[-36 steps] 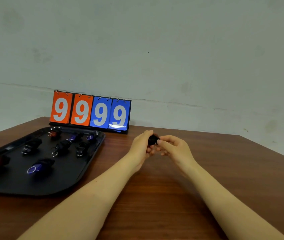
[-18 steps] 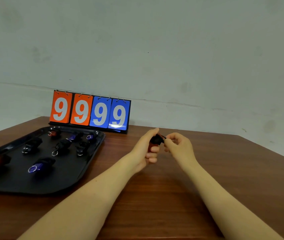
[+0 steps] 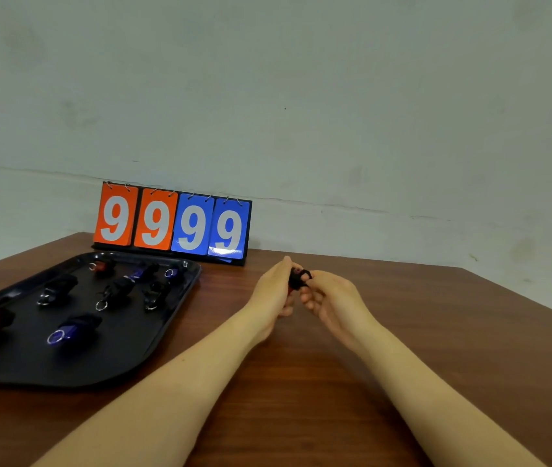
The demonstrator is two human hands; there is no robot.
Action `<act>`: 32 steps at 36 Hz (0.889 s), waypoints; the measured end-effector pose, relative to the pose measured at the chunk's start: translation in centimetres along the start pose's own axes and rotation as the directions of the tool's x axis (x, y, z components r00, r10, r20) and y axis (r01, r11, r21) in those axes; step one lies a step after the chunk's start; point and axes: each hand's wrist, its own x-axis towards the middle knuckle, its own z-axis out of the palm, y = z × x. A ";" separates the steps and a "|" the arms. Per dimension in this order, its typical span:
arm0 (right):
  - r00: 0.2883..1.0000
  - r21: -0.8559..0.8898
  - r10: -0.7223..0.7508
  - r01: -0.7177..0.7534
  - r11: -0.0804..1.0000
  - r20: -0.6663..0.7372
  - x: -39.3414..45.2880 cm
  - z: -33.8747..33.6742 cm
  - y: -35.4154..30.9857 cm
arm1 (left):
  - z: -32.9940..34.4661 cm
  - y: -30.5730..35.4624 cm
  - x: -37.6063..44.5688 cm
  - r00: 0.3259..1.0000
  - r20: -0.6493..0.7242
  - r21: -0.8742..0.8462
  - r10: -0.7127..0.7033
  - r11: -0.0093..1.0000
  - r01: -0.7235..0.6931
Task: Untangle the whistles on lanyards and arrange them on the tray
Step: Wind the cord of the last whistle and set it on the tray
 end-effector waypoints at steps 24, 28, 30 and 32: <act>0.984 0.496 0.112 -0.168 0.852 0.139 -0.4 0.2 -0.7 | 0.1 0.6 -0.9 0.982 0.139 -0.513 -0.127 0.839 0.181; 0.996 0.470 0.083 -0.092 0.878 0.041 -0.2 0.3 -0.7 | 0.5 0.9 -0.8 0.979 0.163 -0.561 -0.121 0.805 0.193; 0.997 0.493 0.072 -0.071 0.867 0.016 -0.1 0.2 -0.8 | 0.6 0.9 -0.8 0.969 0.218 -0.575 -0.116 0.787 0.224; 0.997 0.542 0.074 -0.055 0.839 -0.013 0.0 0.0 -0.9 | 0.7 0.8 -0.9 0.959 0.262 -0.548 -0.106 0.801 0.239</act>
